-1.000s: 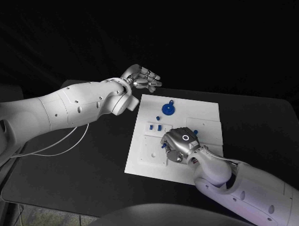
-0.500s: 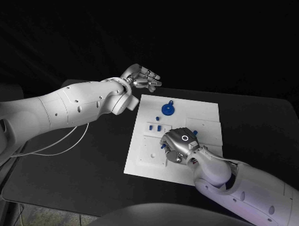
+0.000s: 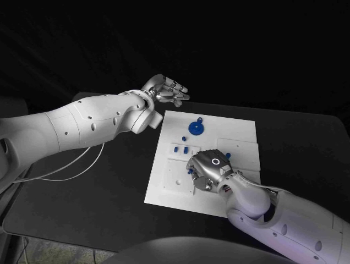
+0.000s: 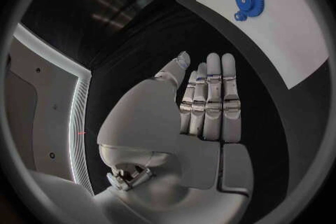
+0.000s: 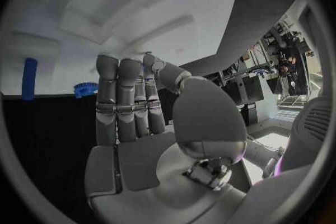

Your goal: Assemble the parts on the task board

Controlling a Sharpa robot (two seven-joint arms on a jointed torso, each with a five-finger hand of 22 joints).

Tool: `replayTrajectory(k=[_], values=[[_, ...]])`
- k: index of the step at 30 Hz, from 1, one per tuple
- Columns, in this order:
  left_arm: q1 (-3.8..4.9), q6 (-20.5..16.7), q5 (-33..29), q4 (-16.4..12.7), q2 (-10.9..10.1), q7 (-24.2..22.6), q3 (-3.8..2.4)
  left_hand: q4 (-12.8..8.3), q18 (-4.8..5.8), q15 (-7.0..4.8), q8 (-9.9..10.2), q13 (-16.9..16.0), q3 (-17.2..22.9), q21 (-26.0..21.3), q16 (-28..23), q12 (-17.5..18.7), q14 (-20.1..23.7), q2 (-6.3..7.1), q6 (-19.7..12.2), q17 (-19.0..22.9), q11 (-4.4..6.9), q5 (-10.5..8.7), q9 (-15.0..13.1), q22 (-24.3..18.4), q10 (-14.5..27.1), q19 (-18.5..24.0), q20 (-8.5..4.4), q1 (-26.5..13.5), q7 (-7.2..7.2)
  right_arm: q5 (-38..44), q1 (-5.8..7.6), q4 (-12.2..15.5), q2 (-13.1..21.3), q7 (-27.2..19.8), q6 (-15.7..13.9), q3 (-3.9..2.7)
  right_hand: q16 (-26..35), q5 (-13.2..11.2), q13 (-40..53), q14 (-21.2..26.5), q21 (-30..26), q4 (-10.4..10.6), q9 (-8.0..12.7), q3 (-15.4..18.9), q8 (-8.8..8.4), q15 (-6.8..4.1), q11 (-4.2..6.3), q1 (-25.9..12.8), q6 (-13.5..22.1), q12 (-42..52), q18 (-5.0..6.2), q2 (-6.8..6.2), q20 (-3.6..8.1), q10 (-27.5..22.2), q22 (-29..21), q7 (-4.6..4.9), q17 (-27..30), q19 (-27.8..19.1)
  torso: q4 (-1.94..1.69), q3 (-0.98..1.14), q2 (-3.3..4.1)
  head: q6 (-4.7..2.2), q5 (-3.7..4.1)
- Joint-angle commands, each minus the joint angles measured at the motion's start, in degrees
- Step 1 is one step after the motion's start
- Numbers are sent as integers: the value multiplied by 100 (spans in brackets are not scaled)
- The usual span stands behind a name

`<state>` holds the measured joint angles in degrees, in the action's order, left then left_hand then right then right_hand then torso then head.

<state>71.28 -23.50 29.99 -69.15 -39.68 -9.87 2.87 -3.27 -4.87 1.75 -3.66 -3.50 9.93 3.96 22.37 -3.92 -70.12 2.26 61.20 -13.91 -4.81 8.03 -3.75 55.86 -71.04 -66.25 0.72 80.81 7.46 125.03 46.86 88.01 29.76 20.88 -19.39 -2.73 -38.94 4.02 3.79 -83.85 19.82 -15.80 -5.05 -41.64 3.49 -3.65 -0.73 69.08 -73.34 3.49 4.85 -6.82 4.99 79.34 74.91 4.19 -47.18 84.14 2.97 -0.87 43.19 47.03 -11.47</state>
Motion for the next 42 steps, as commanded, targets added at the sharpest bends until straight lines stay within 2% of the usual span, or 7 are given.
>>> replayTrajectory(k=[1,15,37,42], values=[[5,63,-26,-6,5,-26,-5,-39,45,21,0,-4,3,0,-19,14,30,-22,-11,8,9,31,-3,-4,34,43,0,-25,3,-77,-17,29,-24,-124,74,14,-24,23,-3,22,-19,30,8,33,19,-25,-24,-33,-5,-5,98,-40,22,-16,160,4,14,229,-1,1,2,6,-7],[5,62,-25,0,2,-23,-5,-39,45,21,0,-4,3,0,-19,14,30,-22,-11,8,9,31,-3,-4,34,43,0,-25,3,-173,-16,39,-21,-152,71,14,-46,170,-6,29,-65,124,17,175,19,-24,-22,-110,23,-6,80,-120,19,-62,84,2,44,237,1,0,1,13,-16],[5,78,-24,-10,2,-9,-5,-42,45,21,0,-4,4,1,-22,14,31,-23,-13,10,8,32,-3,0,36,46,-1,-21,4,-353,18,-250,-157,-191,315,14,-47,159,-8,38,-93,172,21,249,19,-22,-31,-125,60,-7,75,-101,18,-105,20,9,68,233,-1,-1,1,17,4],[5,84,-24,-10,2,-5,-5,-45,44,22,1,-4,5,2,-24,14,32,-25,-14,12,8,33,-3,3,37,49,-1,-17,5,-388,19,-276,-175,-198,331,20,-44,80,-10,36,-114,198,25,305,16,-10,-33,-156,86,-8,66,-128,6,-134,-8,5,75,230,-5,0,1,23,-2]])
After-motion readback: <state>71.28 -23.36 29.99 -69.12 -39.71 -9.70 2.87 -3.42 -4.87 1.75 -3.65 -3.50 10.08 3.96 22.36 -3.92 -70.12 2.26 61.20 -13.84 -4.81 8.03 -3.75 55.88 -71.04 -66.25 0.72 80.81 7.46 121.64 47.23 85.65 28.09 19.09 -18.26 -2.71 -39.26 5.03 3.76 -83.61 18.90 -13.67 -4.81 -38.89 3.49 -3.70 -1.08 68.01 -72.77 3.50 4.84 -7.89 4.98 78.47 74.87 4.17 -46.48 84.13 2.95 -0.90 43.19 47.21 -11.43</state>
